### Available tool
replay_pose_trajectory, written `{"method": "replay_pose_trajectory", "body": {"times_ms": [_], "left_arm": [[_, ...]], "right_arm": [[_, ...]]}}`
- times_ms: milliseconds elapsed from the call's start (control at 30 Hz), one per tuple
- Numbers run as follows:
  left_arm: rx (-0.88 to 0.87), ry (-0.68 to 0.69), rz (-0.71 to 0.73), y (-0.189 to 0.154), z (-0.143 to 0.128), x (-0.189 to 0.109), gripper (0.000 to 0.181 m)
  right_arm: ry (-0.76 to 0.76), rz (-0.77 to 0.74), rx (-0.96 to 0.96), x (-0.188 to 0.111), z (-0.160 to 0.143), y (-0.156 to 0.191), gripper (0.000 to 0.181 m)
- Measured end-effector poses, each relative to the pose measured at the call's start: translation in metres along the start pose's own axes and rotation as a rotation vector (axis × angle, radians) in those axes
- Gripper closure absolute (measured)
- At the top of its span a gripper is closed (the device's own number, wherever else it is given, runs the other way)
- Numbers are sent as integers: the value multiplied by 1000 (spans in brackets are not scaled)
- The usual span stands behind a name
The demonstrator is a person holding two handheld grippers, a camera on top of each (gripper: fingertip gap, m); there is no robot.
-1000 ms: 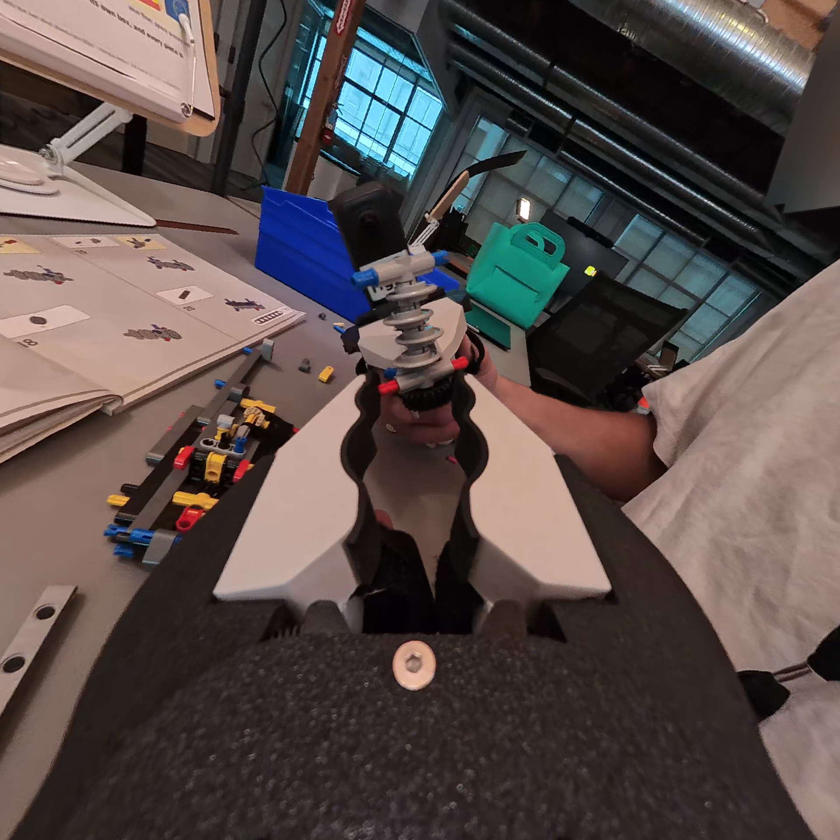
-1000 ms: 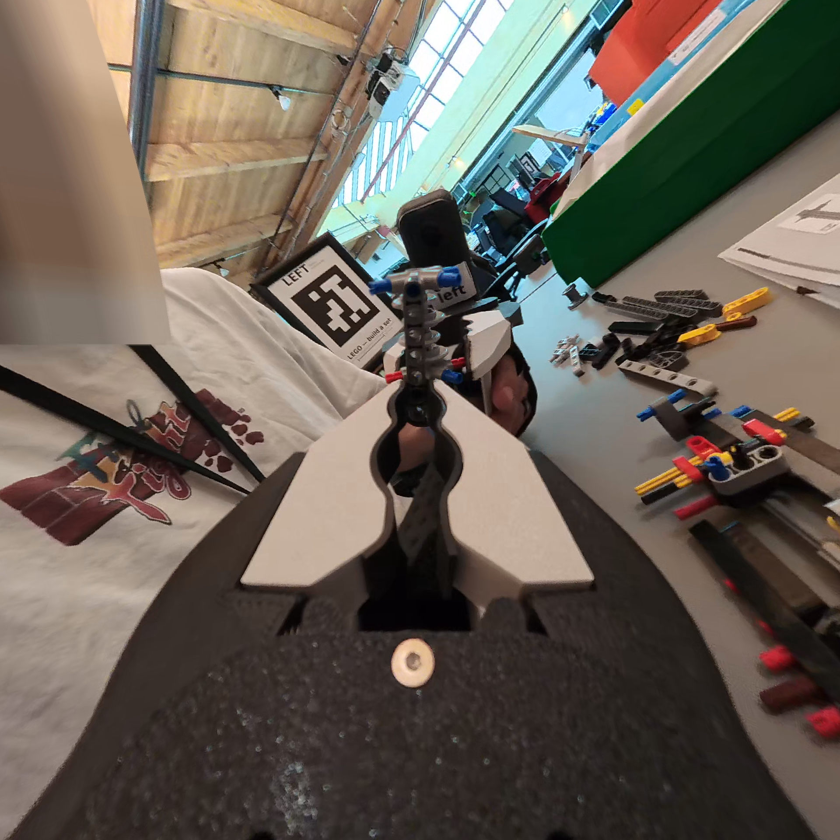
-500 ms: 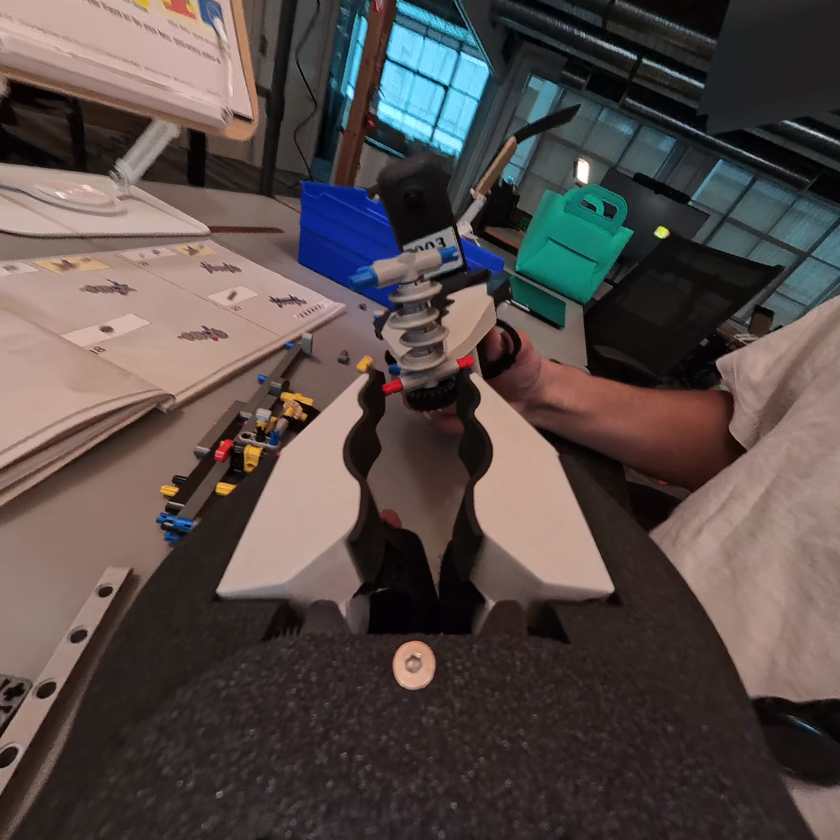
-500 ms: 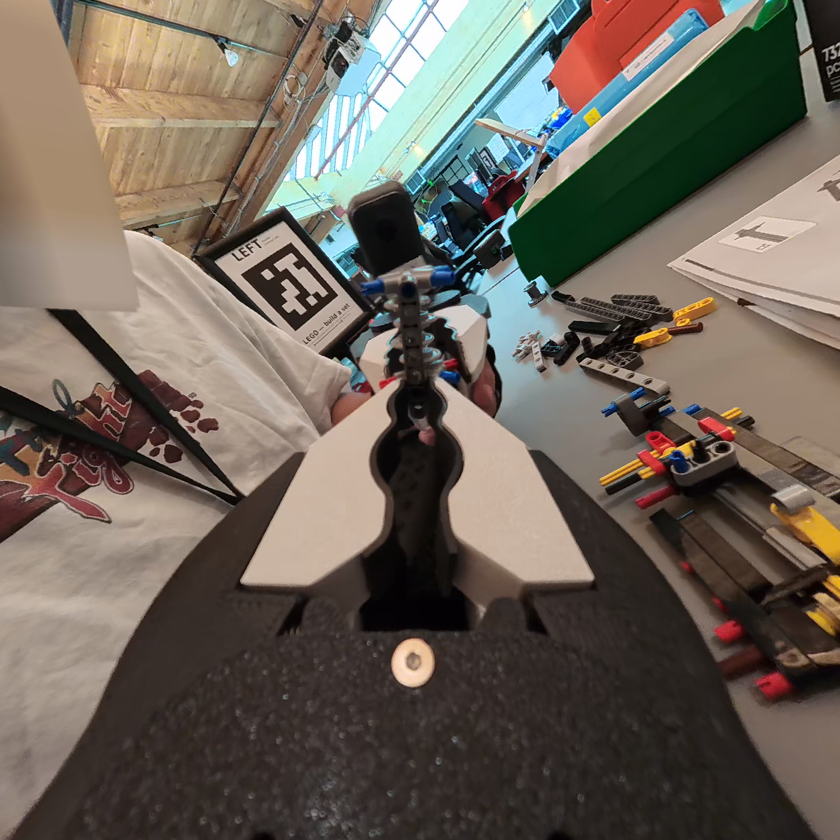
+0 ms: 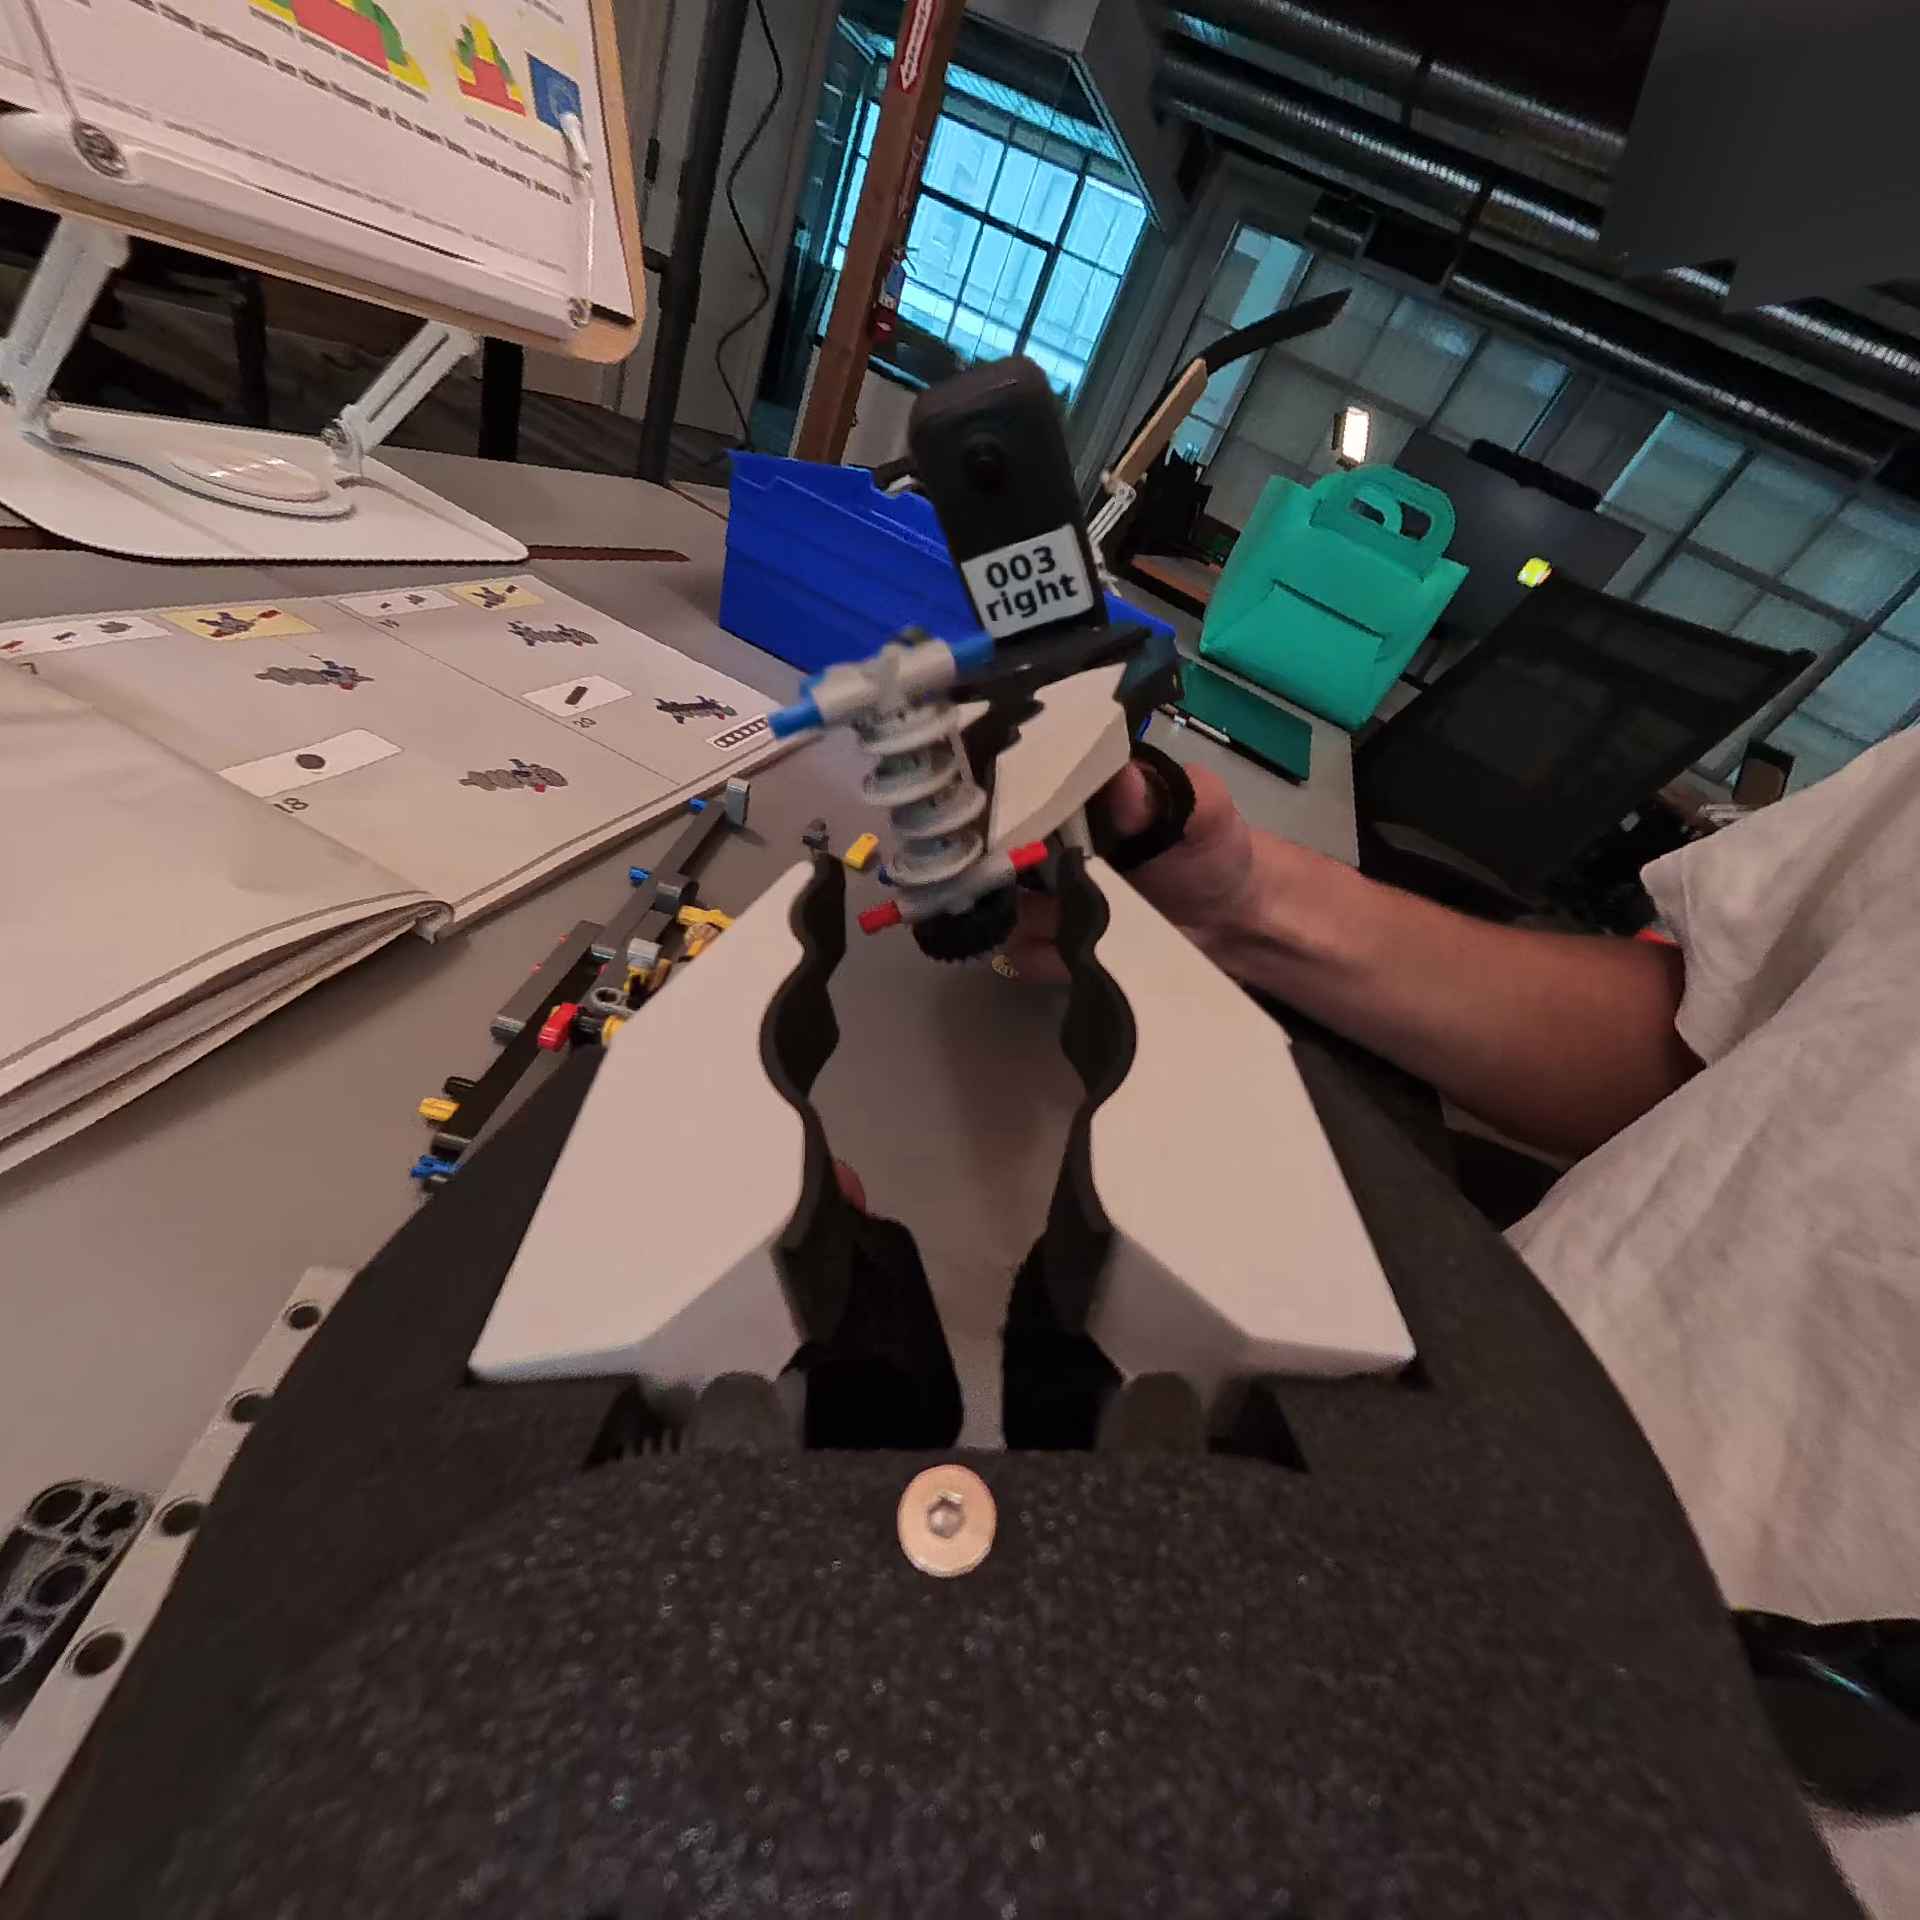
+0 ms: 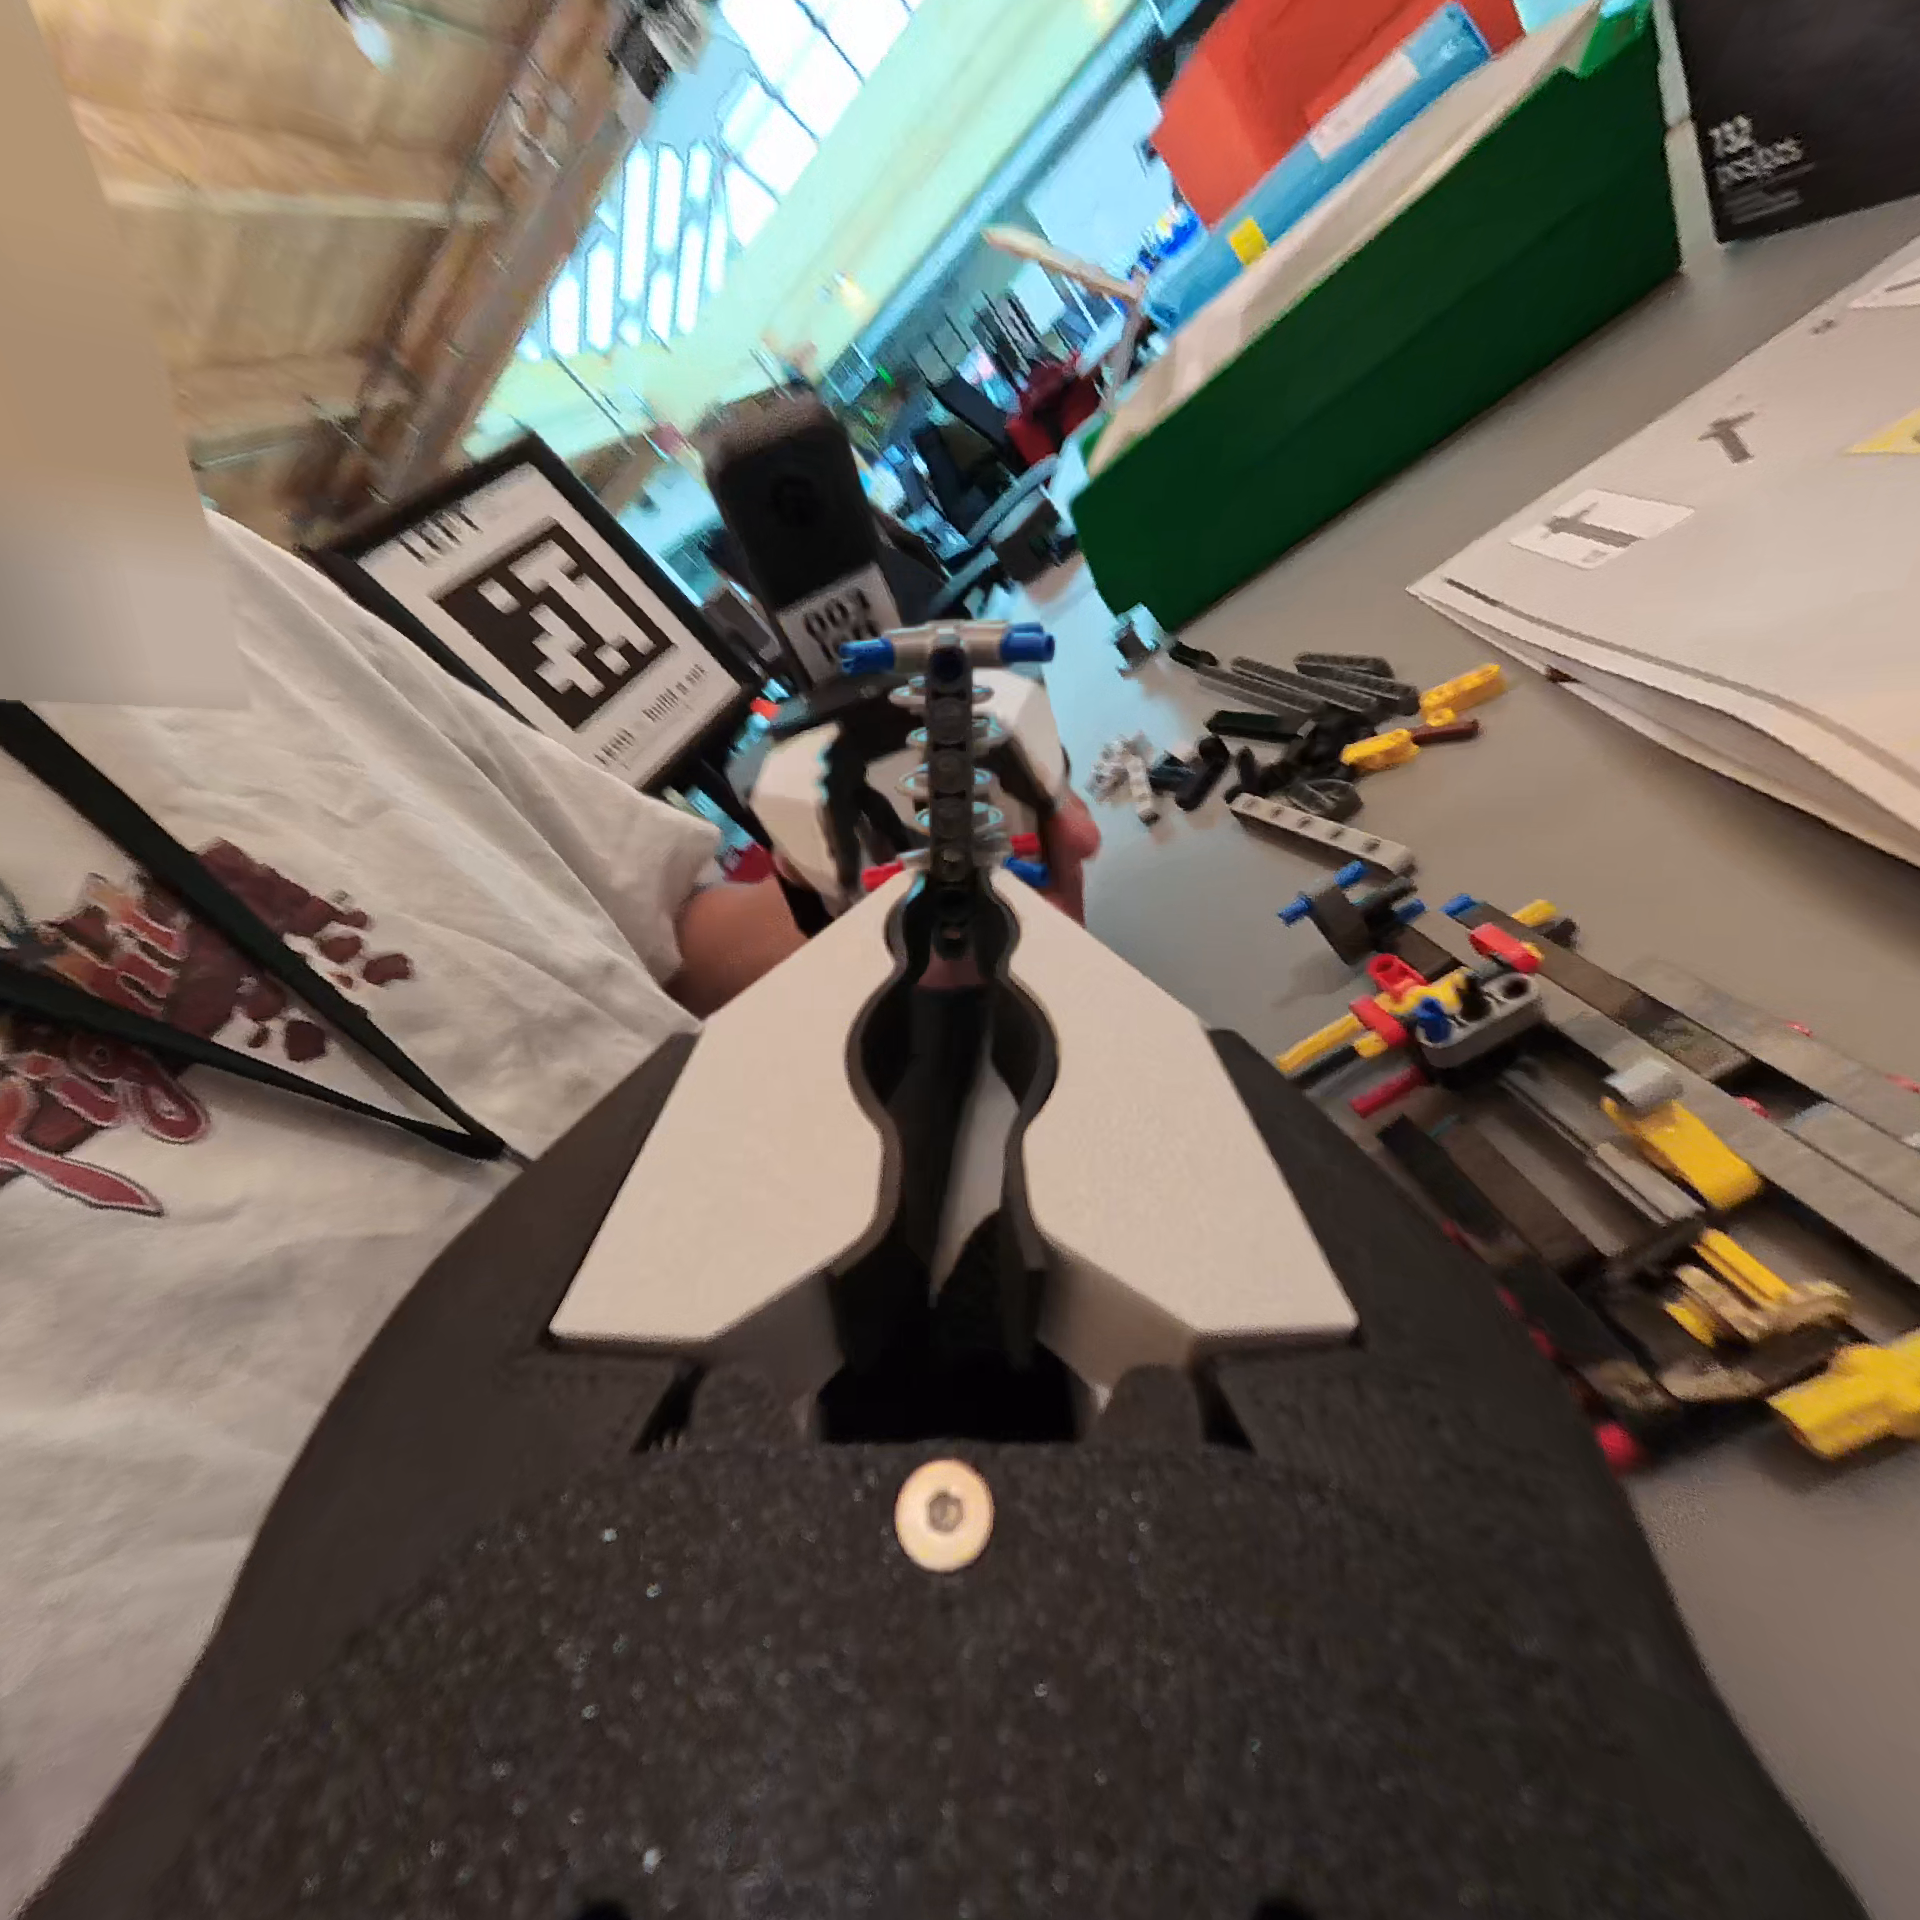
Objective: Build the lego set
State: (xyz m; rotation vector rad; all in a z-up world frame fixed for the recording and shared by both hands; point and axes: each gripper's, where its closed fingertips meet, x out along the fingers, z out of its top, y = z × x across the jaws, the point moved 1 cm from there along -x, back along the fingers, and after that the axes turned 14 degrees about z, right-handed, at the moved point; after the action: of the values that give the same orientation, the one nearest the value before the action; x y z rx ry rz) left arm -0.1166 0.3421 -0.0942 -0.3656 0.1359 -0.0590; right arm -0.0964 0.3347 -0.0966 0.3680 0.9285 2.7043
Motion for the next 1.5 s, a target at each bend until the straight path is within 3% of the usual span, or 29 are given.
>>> {"method": "replay_pose_trajectory", "body": {"times_ms": [200,300,400,533,700,833,933,1033,1200,1233,1333,1500], "left_arm": [[-90,-24,-65,1,8,-6,163],[-70,-27,-56,1,7,-6,164],[-143,-43,-80,4,12,-9,166],[-146,-53,-103,1,13,-9,166],[-111,-23,-107,-5,7,-5,166],[-70,0,44,14,2,4,161],[38,-13,168,24,2,5,136],[167,21,272,25,-5,10,116],[241,37,506,36,-10,20,126],[243,27,526,37,-8,21,125],[259,15,556,40,-4,20,148],[366,55,563,39,-11,24,144]], "right_arm": [[167,3,15,9,-11,4,175],[211,-15,12,12,-14,3,175],[133,-31,-50,8,-1,8,161],[62,-97,-145,4,16,10,163],[74,-118,-135,12,14,7,173],[57,-288,-98,8,17,-10,175],[-65,-488,-95,1,27,-25,175],[-231,-560,-63,-4,31,-31,175],[-374,-595,-72,-2,31,-34,175],[-384,-597,-79,-1,31,-34,175],[-395,-614,-101,-1,29,-35,176],[-428,-527,-11,1,22,-34,176]]}}
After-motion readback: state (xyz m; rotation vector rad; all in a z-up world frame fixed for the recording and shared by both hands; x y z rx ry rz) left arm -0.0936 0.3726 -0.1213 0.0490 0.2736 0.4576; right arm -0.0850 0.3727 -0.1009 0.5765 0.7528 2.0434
